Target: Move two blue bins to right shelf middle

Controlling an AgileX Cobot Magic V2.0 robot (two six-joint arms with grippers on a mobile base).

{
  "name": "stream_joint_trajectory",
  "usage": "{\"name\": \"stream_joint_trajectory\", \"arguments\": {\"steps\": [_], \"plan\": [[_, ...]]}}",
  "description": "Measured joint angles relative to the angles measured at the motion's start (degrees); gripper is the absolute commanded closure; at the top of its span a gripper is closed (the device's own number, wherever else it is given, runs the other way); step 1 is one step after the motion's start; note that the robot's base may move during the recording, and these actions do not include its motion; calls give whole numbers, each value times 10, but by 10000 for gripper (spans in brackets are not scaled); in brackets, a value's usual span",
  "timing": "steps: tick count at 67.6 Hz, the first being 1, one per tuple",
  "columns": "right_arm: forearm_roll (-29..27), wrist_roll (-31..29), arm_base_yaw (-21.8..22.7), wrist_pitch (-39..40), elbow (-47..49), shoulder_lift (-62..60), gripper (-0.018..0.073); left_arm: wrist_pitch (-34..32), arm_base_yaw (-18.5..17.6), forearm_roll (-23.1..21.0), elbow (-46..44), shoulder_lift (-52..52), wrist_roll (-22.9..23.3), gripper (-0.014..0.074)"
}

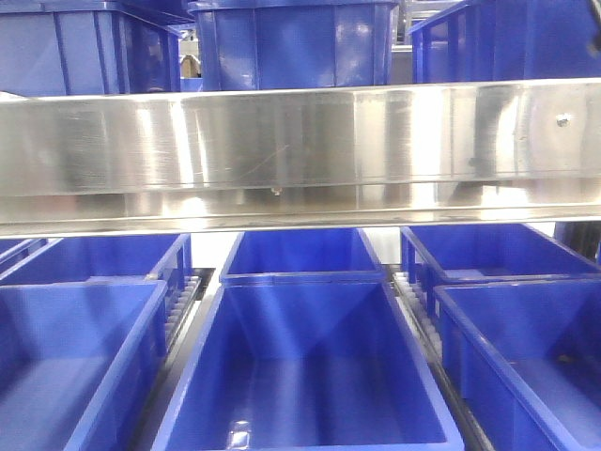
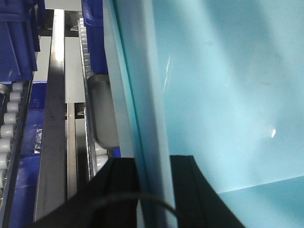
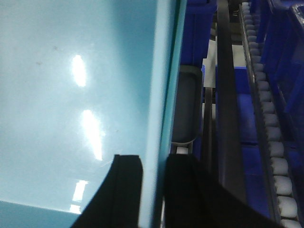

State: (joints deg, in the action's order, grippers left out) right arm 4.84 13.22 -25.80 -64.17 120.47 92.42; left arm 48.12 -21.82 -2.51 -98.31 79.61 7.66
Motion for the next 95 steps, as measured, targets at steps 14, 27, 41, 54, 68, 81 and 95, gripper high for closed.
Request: {"name": "stream_joint_trajectory", "arguments": {"steps": [14, 27, 41, 54, 68, 81, 95], "plan": [[0, 0, 0, -4, 0, 1, 713, 0, 0, 0, 0, 0, 0, 707], [0, 0, 0, -4, 0, 1, 713, 0, 0, 0, 0, 0, 0, 707], [0, 0, 0, -4, 0, 1, 713, 0, 0, 0, 0, 0, 0, 707], [0, 0, 0, -4, 0, 1, 713, 0, 0, 0, 0, 0, 0, 707], [0, 0, 0, -4, 0, 1, 713, 0, 0, 0, 0, 0, 0, 707], [0, 0, 0, -4, 0, 1, 713, 0, 0, 0, 0, 0, 0, 707], [0, 0, 0, -4, 0, 2, 713, 0, 0, 1, 0, 0, 0, 707]]}}
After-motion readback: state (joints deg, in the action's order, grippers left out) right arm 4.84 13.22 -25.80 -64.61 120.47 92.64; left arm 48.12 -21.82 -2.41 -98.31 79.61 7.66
